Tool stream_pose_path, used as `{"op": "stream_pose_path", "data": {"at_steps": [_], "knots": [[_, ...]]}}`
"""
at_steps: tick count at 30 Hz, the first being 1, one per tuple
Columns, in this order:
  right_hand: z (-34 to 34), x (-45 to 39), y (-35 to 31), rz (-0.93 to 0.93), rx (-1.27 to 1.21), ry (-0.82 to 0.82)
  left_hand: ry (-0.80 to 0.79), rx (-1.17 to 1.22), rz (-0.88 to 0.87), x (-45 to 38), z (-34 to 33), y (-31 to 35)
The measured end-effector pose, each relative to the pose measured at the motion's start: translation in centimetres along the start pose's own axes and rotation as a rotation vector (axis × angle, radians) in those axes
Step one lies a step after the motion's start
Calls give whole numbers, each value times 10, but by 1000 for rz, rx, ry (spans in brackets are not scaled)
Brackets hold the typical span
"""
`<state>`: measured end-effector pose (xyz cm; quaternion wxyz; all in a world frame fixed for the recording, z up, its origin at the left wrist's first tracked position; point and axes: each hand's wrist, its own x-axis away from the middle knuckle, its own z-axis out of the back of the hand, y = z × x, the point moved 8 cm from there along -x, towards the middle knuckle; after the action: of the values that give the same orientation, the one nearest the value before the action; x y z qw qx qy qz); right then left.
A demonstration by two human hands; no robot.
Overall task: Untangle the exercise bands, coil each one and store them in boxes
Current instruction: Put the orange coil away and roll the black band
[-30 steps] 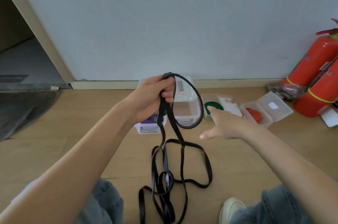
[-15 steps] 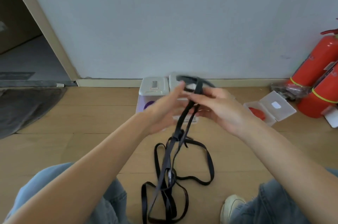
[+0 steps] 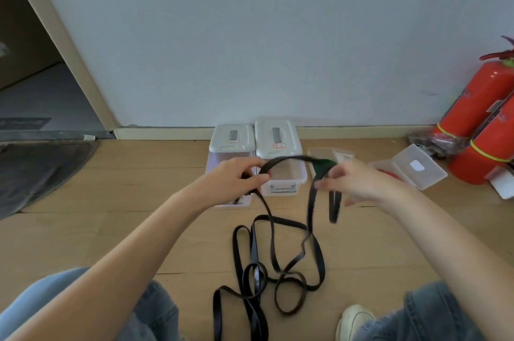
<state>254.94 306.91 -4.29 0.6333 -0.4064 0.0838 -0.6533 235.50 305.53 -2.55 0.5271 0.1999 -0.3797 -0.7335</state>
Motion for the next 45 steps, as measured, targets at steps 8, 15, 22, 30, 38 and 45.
{"op": "stream_pose_path", "data": {"at_steps": [8, 15, 22, 30, 38, 45], "knots": [[-34, 25, -60, 450, -16, -142, 103, -133, 73, 0, -3, 6], [-30, 26, -76, 583, -224, 51, 47, 587, 176, 2, -4, 5], [8, 31, -72, 601, -703, 44, -174, 548, -54, 6, -29, 27], [18, 24, -56, 491, -504, 152, 127, 36, -207, 0, -18, 39], [25, 30, -61, 589, -807, 88, -261, 308, -123, 8, -47, 37], [15, 26, -56, 531, 122, 260, -40, 56, -145, 1, -22, 29]]}}
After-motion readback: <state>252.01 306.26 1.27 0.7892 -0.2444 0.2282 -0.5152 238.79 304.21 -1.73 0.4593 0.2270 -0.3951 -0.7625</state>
